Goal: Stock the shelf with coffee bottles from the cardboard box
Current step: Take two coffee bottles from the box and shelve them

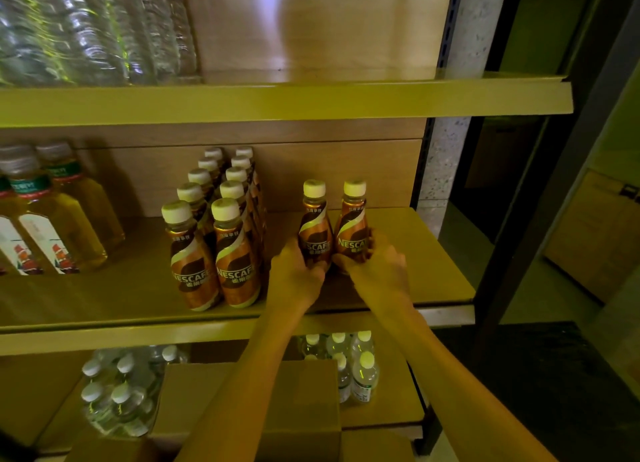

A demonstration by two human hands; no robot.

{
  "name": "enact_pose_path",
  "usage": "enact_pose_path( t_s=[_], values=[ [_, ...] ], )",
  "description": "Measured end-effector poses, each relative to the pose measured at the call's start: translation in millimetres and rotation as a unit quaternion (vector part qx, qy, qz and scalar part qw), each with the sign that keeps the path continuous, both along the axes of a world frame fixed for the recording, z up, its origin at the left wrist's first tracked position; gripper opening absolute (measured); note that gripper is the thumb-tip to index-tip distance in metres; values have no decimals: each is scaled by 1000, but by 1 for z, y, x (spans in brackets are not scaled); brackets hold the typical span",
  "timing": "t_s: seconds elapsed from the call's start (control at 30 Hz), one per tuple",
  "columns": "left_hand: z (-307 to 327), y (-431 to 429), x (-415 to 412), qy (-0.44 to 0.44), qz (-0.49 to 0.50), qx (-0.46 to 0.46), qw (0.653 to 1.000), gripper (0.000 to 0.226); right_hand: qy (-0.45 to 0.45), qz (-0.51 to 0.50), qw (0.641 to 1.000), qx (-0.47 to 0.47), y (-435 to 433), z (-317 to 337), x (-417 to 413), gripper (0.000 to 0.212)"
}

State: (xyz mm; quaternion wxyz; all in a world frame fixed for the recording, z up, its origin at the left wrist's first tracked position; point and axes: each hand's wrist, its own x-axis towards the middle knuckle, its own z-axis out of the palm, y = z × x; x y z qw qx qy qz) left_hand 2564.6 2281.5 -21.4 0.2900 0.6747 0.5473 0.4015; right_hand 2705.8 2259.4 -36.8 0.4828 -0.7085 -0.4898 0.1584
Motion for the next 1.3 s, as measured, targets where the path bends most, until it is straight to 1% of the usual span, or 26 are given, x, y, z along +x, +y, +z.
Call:
enact_pose_path(
  t_s=[0.07, 0.13, 0.2, 0.33, 0.5, 0.6, 0.77, 1.07, 1.2, 1.3],
  values=[
    [0, 17, 9, -5, 8, 4, 1000, 43, -20, -4, 1000, -7, 22, 1, 4, 57],
    [2, 33, 19, -29, 12, -23, 999, 46, -18, -2, 1000, -5, 41, 2, 7, 54],
    [5, 49, 28, -57, 19, -47, 997, 48, -4, -2, 1000, 6, 57, 5, 9, 57],
    [9, 82, 41, -96, 24, -61, 993, 52, 12, -11, 1000, 24, 89, 7, 12, 63],
    [7, 122, 53, -96, 37, -54, 993, 60, 16, -16, 999, 38, 133, 3, 19, 65],
    [2, 140, 58, -97, 48, -51, 993, 59, 21, -13, 999, 38, 149, 3, 22, 69],
    [2, 159, 59, -65, 67, -37, 995, 58, 26, -3, 999, 36, 170, 1, 25, 71],
    [2, 167, 61, -56, 72, -39, 995, 57, 16, 0, 999, 38, 175, 3, 30, 68],
    [8, 163, 57, -7, 59, -49, 997, 60, -6, 16, 1000, 6, 170, 13, 29, 72],
    [13, 153, 53, 55, 72, -47, 995, 59, -74, 38, 995, -45, 160, 22, 32, 65]
  ],
)
